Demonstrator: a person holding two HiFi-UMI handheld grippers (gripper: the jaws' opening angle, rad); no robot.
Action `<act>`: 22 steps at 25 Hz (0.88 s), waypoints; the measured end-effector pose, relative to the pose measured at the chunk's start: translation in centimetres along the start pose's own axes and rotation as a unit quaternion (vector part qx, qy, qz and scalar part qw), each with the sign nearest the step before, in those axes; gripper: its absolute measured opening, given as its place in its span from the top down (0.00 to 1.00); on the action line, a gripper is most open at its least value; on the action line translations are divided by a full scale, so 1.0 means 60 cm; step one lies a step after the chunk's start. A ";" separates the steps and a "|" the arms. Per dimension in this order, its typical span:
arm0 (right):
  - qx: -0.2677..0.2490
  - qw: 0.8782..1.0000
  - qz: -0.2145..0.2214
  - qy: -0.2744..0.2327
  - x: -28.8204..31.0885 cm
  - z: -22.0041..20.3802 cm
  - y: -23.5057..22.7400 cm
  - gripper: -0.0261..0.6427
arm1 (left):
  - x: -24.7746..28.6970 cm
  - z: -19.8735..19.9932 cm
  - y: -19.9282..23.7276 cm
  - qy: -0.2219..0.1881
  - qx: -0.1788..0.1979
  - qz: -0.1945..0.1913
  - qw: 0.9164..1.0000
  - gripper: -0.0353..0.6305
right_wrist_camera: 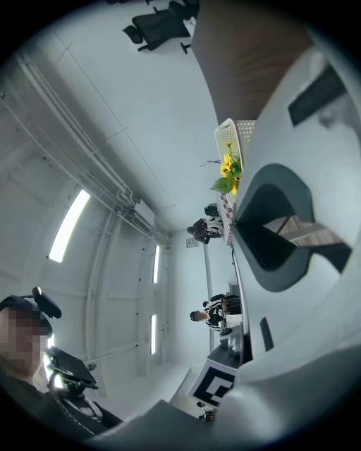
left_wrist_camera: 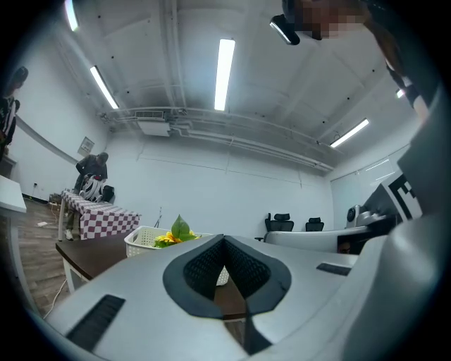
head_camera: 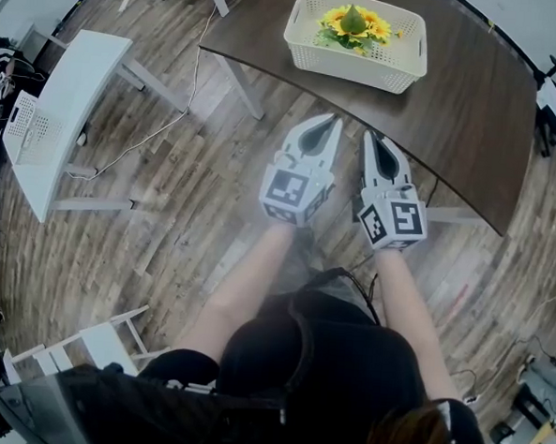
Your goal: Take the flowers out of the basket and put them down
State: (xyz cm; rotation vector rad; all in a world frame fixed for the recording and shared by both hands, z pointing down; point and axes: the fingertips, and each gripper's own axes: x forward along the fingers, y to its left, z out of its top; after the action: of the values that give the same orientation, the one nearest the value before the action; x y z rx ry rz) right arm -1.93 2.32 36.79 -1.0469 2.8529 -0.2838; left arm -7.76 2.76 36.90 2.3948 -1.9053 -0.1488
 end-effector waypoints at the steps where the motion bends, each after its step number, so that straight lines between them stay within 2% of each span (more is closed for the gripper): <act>1: 0.001 1.000 -0.001 0.001 0.008 0.000 -0.004 0.96 | 0.007 -0.001 0.006 0.000 -0.001 -0.001 1.000 0.94; 22: 0.006 0.999 -0.036 0.014 0.152 -0.015 -0.068 0.96 | 0.134 -0.012 0.104 0.012 -0.016 -0.034 0.999 0.94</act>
State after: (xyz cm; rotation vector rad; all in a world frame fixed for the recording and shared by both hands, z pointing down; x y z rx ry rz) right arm -6.41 -6.49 38.33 -1.1539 2.8384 -0.3234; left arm -11.92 -6.47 38.13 2.4300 -1.7988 -0.1514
